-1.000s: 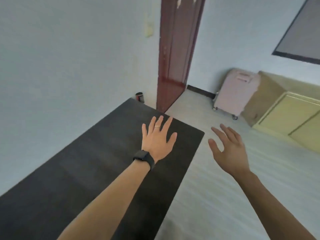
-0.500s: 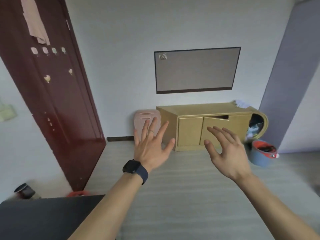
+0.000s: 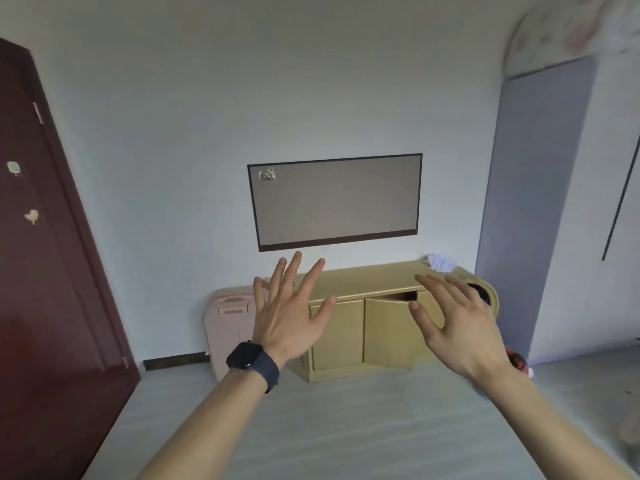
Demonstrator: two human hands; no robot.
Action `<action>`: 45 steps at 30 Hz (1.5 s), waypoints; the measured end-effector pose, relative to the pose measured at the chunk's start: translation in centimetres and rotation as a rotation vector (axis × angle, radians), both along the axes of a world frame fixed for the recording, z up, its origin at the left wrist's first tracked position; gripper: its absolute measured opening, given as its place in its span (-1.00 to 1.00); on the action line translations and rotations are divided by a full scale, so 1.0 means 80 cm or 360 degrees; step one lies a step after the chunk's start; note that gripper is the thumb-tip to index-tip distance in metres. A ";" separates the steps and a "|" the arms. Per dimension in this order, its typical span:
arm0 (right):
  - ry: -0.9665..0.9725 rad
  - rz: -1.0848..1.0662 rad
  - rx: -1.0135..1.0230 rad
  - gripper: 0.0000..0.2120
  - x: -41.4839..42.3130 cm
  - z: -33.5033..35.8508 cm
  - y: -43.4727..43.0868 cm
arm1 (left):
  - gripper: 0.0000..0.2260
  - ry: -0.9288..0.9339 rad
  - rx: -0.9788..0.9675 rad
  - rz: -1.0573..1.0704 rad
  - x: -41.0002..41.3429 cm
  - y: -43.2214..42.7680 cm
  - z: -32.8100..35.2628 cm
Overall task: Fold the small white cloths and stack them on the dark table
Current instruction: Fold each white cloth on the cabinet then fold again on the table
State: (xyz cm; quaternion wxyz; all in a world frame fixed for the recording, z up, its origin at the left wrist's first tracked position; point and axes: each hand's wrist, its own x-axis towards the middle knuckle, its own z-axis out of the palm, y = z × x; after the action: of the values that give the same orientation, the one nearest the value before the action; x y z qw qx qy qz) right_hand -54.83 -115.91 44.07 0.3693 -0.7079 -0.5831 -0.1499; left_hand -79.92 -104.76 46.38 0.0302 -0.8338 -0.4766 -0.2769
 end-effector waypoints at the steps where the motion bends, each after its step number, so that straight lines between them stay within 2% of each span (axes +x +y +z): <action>1: -0.0016 -0.0020 0.0023 -0.46 0.017 0.002 0.024 | -0.44 -0.0006 0.0014 -0.0019 0.016 0.028 0.002; 10: 0.0019 -0.0248 0.0023 -0.41 0.166 0.016 0.235 | -0.43 -0.0064 0.0036 -0.0189 0.171 0.278 0.014; 17: 0.0031 -0.0347 0.0046 -0.63 0.306 -0.010 0.380 | -0.41 -0.0001 -0.0002 -0.0233 0.315 0.439 -0.017; 27: 0.0124 -0.0306 -0.0050 -0.55 0.530 -0.040 0.597 | -0.37 -0.0027 -0.0063 -0.0168 0.519 0.655 -0.052; 36: 0.0328 -0.0303 -0.0183 -0.53 0.671 -0.115 0.765 | -0.44 0.0020 -0.0312 -0.0133 0.657 0.839 -0.135; 39: 0.0378 -0.0303 -0.0222 -0.47 0.711 -0.142 0.827 | -0.39 0.0017 -0.0388 -0.0154 0.707 0.904 -0.171; 41: 0.0460 -0.0322 -0.0264 -0.53 0.733 -0.155 0.870 | -0.36 0.0037 -0.0460 -0.0175 0.740 0.948 -0.192; 45: 0.0506 -0.0357 -0.0360 -0.59 0.780 -0.188 0.946 | -0.44 0.0095 -0.0609 -0.0239 0.802 1.032 -0.237</action>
State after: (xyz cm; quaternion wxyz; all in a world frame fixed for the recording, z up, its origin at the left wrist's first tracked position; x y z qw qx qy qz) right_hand 7.60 -40.20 29.03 0.3560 -0.8199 -0.4483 -0.0102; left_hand -15.72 -22.22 27.43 -0.1355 -0.8654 -0.4559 -0.1579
